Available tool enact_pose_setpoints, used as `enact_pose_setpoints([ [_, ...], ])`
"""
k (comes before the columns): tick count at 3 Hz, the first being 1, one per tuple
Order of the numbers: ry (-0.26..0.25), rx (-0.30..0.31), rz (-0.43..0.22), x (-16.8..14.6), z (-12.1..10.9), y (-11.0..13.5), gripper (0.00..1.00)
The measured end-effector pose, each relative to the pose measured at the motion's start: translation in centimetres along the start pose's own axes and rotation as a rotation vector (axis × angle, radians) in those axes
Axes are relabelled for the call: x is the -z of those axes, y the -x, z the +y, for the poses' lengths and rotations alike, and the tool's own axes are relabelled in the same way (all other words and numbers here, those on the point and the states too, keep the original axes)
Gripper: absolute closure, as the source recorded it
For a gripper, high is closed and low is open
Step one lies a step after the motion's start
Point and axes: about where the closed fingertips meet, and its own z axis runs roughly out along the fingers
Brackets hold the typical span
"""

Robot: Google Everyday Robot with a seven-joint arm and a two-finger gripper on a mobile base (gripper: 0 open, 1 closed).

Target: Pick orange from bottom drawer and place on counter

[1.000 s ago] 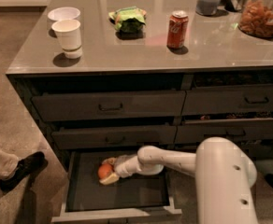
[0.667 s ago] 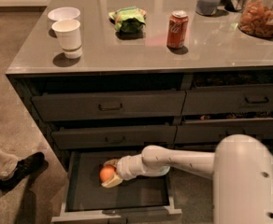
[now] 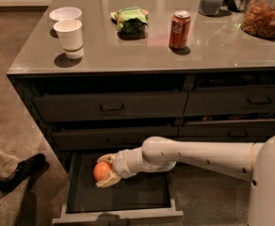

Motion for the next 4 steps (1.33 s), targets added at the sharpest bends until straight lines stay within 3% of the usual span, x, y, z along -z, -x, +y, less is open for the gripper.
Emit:
enact_pose_setpoints([
  [1,-0.008,0.029,-0.012,2.4,-2.0,6.4,1.00],
  [2,-0.028,0.019,-0.009,4.6,-4.9,13.1,1.00],
  [4,-0.029,0.024,-0.011,5.2,-5.8,13.7,1.00],
])
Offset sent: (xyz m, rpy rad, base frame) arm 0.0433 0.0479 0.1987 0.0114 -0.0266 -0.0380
